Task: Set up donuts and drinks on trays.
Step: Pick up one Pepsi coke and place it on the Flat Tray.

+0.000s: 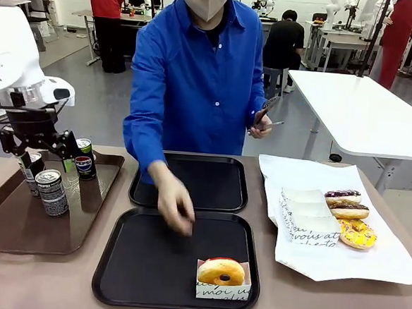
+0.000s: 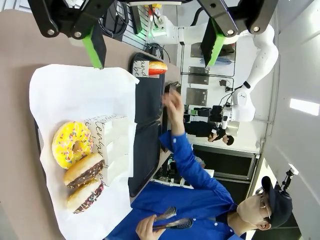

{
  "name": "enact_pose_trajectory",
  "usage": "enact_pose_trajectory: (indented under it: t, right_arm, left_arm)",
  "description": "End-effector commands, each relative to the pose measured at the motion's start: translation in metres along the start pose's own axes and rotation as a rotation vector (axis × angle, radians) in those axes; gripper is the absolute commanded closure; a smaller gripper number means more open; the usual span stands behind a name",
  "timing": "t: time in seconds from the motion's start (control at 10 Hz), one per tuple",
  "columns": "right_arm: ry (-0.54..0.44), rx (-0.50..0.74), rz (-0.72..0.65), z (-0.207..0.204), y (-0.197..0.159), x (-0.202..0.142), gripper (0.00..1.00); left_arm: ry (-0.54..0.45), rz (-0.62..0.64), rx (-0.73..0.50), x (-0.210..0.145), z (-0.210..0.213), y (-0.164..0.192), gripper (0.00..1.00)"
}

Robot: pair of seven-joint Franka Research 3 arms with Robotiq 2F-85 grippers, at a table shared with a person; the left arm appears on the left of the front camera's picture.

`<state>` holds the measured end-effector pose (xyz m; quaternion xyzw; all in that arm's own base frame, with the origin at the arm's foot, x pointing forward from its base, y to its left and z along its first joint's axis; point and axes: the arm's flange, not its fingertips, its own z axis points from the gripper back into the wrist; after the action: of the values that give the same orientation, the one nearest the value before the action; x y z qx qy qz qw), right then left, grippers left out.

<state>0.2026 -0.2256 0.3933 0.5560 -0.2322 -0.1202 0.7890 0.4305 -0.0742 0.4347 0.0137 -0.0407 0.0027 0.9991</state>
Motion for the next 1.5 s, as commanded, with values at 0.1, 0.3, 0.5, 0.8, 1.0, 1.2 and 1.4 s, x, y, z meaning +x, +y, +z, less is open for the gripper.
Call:
enact_pose_trajectory:
  t: [0.1,0.3,0.5,0.8,1.0,1.2,1.4]
  right_arm:
    - [-0.009,0.019,0.016,-0.001,0.0,0.002,0.0]
    - [-0.009,0.019,0.016,-0.001,0.0,0.002,0.0]
    - [-0.009,0.019,0.016,-0.001,0.0,0.002,0.0]
    - [-0.009,0.019,0.016,-0.001,0.0,0.002,0.0]
    - [-0.009,0.019,0.016,-0.001,0.0,0.002,0.0]
    - [-0.009,0.019,0.016,-0.001,0.0,0.002,0.0]
    - [-0.009,0.019,0.016,-0.001,0.0,0.002,0.0]
  left_arm:
    - [-0.052,0.063,0.049,-0.003,-0.017,0.0,0.0]
    - [-0.075,0.095,0.035,-0.003,-0.027,0.001,0.0]
    - [-0.052,0.104,0.04,-0.001,-0.036,0.001,0.0]
    - [-0.036,0.102,0.027,0.005,-0.042,0.0,0.0]
    - [-0.026,0.121,0.027,0.005,-0.047,0.001,0.0]
    - [-0.022,0.114,0.02,0.009,-0.05,0.002,0.54]
    - [-0.023,0.119,0.02,0.008,-0.047,0.002,1.0]
